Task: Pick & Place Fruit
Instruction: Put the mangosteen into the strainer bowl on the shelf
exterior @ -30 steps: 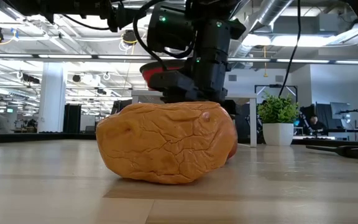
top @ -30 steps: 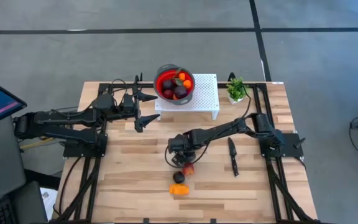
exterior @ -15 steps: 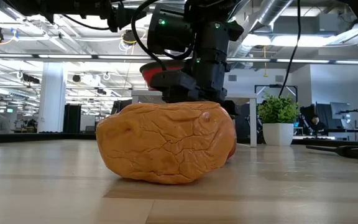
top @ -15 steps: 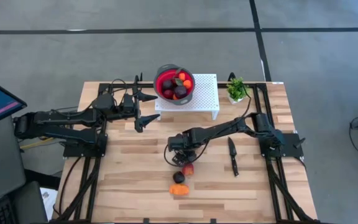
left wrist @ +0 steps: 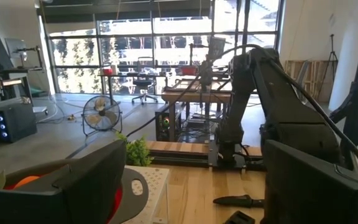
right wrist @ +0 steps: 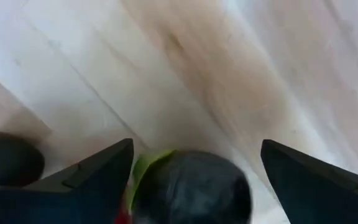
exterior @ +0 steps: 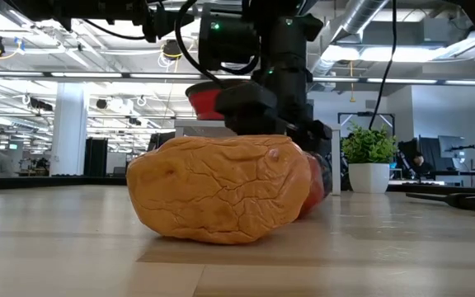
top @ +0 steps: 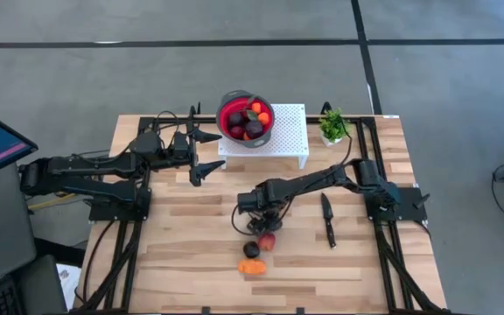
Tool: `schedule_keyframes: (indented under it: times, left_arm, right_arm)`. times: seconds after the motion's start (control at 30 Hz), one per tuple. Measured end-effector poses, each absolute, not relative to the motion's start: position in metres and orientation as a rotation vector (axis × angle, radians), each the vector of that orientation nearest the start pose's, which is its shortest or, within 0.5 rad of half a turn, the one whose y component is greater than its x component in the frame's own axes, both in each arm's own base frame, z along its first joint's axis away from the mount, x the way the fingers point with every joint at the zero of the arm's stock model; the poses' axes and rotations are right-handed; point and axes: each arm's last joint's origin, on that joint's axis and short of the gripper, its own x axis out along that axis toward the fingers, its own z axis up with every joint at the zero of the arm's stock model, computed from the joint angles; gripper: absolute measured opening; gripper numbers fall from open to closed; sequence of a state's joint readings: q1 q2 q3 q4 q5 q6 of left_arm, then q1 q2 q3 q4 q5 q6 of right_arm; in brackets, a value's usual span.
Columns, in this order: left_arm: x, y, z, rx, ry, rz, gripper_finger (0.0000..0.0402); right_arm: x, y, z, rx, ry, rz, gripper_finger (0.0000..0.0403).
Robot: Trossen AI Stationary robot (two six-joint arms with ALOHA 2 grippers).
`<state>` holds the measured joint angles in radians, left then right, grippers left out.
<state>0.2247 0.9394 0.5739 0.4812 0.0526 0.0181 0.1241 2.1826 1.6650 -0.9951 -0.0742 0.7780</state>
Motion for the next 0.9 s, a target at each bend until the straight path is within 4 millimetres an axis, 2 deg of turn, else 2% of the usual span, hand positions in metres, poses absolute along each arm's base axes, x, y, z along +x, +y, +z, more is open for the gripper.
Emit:
schedule_keyframes:
  times: [0.4,0.53,0.9]
  left_arm:
    - [0.205,0.045,0.297,0.035,-0.121,0.173,0.0374]
    - [0.205,0.045,0.297,0.035,-0.121,0.173,0.0374]
    - [0.205,0.045,0.297,0.035,-0.122,0.173,0.0374]
  right_arm:
    - [0.410,0.070,0.155,0.571,1.533,-0.439,0.0353]
    - [0.410,0.070,0.155,0.543,1.514,-0.468,0.0352]
    - [0.411,0.068,0.156,0.530,1.496,-0.485,0.0298]
